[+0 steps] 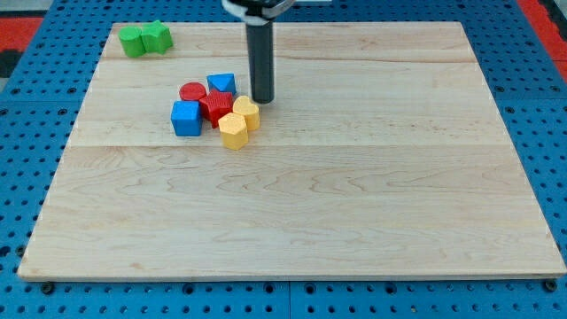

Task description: Separate the yellow blocks from the group of blocks

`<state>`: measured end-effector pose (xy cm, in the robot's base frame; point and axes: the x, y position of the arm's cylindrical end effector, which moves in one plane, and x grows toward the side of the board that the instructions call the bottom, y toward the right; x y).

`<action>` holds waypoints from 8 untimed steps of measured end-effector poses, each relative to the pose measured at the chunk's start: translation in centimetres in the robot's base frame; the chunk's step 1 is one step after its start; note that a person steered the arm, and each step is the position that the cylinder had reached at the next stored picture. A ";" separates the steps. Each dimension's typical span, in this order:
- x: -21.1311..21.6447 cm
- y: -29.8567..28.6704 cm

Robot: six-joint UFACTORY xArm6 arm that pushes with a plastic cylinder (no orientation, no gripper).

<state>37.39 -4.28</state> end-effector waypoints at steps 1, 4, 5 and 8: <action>4.0 -0.1; 4.4 -3.8; 4.4 -6.5; 4.4 -15.1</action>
